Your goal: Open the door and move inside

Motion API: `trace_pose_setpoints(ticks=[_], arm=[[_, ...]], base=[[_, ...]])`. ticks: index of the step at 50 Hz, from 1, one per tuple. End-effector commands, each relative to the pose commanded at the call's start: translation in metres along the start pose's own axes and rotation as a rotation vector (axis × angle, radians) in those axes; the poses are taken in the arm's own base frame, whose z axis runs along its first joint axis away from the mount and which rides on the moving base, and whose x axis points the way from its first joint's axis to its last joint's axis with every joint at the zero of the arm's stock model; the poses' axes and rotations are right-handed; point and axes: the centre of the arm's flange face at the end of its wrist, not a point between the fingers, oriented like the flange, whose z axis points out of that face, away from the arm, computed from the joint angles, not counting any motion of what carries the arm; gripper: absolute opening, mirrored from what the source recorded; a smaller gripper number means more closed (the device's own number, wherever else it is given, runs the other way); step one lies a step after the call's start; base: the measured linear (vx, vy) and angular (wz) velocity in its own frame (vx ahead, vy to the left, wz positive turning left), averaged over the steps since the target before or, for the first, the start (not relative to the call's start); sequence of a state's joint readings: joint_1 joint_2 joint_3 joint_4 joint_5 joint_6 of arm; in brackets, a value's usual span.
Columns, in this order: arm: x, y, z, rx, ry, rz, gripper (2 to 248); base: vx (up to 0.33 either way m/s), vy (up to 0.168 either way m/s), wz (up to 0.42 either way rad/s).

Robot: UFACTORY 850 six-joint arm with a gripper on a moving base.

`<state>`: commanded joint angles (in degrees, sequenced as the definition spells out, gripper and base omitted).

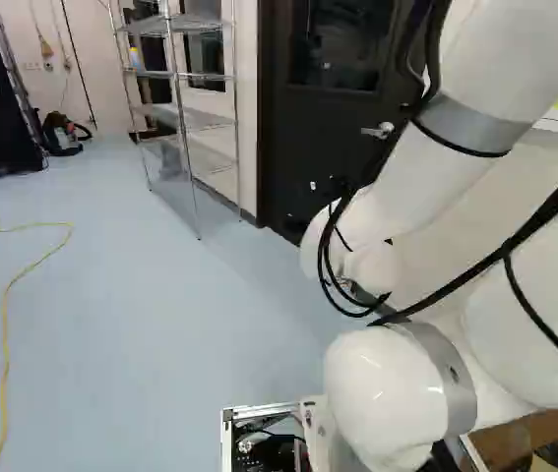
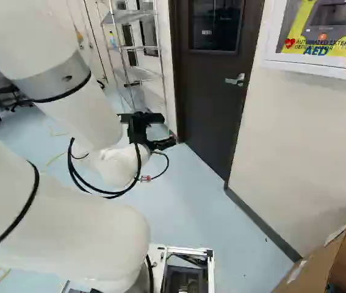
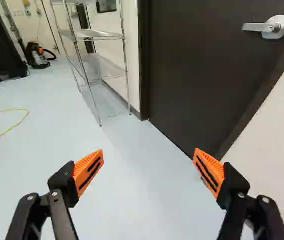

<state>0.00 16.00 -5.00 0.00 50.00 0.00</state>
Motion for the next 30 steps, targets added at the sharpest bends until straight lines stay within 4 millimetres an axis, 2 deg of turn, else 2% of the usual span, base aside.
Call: trace_pose_setpoints(ticks=[30], arm=[[0.0,0.0,0.0,0.0,0.0,0.0,247]], base=[[0.0,0.004,0.015]])
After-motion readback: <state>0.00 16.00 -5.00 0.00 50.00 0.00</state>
